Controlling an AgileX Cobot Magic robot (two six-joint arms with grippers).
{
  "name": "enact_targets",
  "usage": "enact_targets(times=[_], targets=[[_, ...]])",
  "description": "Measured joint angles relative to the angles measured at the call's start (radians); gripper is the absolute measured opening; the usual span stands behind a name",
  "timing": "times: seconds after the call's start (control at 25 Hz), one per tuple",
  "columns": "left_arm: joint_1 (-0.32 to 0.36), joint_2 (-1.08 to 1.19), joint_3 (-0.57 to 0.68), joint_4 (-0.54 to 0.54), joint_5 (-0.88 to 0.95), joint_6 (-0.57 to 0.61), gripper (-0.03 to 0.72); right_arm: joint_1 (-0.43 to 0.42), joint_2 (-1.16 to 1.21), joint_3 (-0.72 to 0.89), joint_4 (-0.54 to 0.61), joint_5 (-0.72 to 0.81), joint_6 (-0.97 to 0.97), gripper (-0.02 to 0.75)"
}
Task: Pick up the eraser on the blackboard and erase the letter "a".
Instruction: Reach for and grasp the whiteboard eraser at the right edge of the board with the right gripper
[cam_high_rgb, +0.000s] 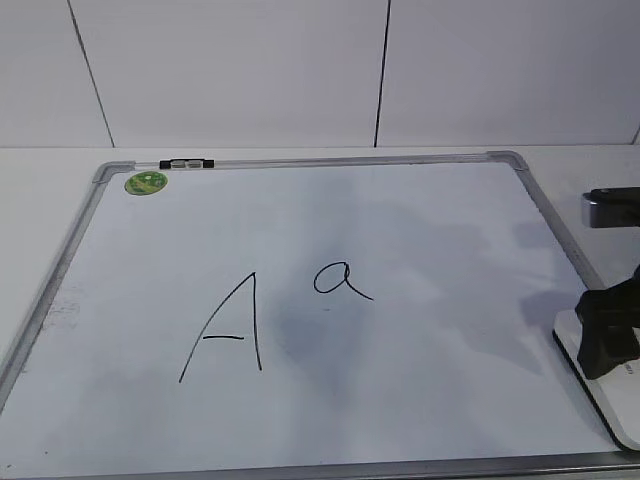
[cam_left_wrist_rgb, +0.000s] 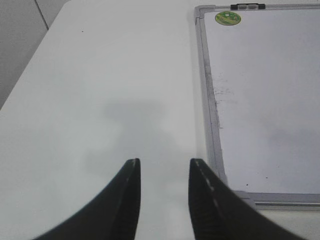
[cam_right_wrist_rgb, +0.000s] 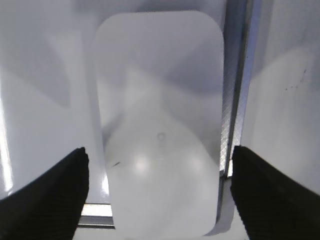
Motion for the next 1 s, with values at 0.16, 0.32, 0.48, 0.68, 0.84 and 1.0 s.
enact_targets(times=[0.16, 0.32, 0.48, 0.68, 0.84, 1.0], targets=[[0.0, 0.0, 0.0, 0.0, 0.0, 0.0, 0.245, 0.0, 0.039, -0.01, -0.002, -0.002, 0.002, 0.675], [0.0, 0.0, 0.0, 0.0, 0.0, 0.0, 0.245, 0.0, 0.052, -0.013, -0.01, -0.01, 0.009, 0.675], [0.0, 0.0, 0.0, 0.0, 0.0, 0.0, 0.245, 0.0, 0.056, -0.013, -0.018, -0.019, 0.014, 0.675], [0.0, 0.0, 0.0, 0.0, 0.0, 0.0, 0.245, 0.0, 0.083, -0.013, -0.021, -0.02, 0.021, 0.675], [0.0, 0.0, 0.0, 0.0, 0.0, 0.0, 0.245, 0.0, 0.089, -0.013, -0.021, -0.022, 0.021, 0.671], [0.0, 0.0, 0.0, 0.0, 0.0, 0.0, 0.245, 0.0, 0.089, -0.013, -0.021, -0.022, 0.021, 0.648]])
